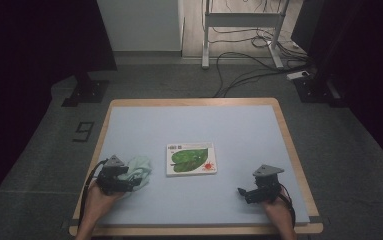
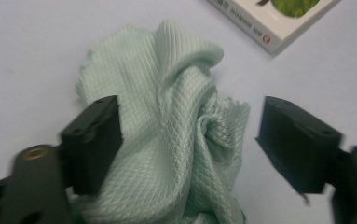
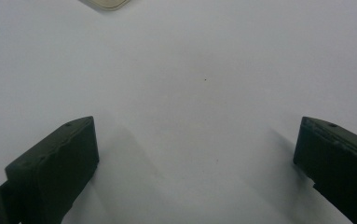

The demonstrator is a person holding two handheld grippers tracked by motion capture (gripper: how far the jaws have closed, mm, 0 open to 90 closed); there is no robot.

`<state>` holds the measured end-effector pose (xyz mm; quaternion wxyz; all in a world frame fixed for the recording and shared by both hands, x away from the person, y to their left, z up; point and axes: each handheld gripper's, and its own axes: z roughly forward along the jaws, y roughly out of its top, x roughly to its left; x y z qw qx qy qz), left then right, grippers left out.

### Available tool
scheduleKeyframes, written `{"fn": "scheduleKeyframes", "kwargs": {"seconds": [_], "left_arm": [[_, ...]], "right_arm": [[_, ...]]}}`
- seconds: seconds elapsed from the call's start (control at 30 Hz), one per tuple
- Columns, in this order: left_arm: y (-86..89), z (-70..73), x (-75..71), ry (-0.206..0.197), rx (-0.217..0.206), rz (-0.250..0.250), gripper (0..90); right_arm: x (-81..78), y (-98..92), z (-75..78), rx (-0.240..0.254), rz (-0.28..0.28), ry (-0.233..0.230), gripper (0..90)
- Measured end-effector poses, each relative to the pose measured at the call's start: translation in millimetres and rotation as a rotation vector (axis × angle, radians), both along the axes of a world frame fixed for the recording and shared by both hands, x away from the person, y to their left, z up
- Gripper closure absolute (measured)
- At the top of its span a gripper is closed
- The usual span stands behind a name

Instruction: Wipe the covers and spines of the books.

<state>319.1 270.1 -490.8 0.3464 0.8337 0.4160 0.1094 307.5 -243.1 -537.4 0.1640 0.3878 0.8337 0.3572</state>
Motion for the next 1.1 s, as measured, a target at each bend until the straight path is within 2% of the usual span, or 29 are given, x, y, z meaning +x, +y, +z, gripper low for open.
{"fn": "scheduleKeyframes", "kwargs": {"seconds": [0.1,0.2,0.4,0.53,0.8,0.87,1.1], "left_arm": [[-2.0,10.3,-4.0,-0.026,-0.005,-0.01,15.5],[-8.7,18.4,-8.4,-0.051,-0.005,-0.045,12.9],[-29.4,25.1,-12.2,-0.061,-0.004,-0.112,8.4],[-45.4,24.5,-12.2,-0.064,0.018,-0.149,3.5],[-72.8,20.9,-7.3,-0.064,-0.005,-0.207,0.2],[-79.3,19.6,-5.2,-0.066,-0.028,-0.219,0.2],[-99.9,12.3,1.7,-0.064,-0.019,-0.243,0.2]], "right_arm": [[0.1,-0.1,0.0,0.0,0.001,-0.001,0.0],[0.1,-0.1,0.0,0.0,0.001,0.0,0.0],[0.1,0.0,0.1,0.0,0.0,0.001,0.0],[0.2,-0.1,0.1,0.0,0.0,0.003,0.0],[0.4,-0.2,0.1,-0.001,0.002,0.003,0.0],[0.5,-0.2,0.2,-0.001,0.002,0.003,0.0],[0.8,-0.2,0.4,-0.003,0.002,0.006,0.0]]}}
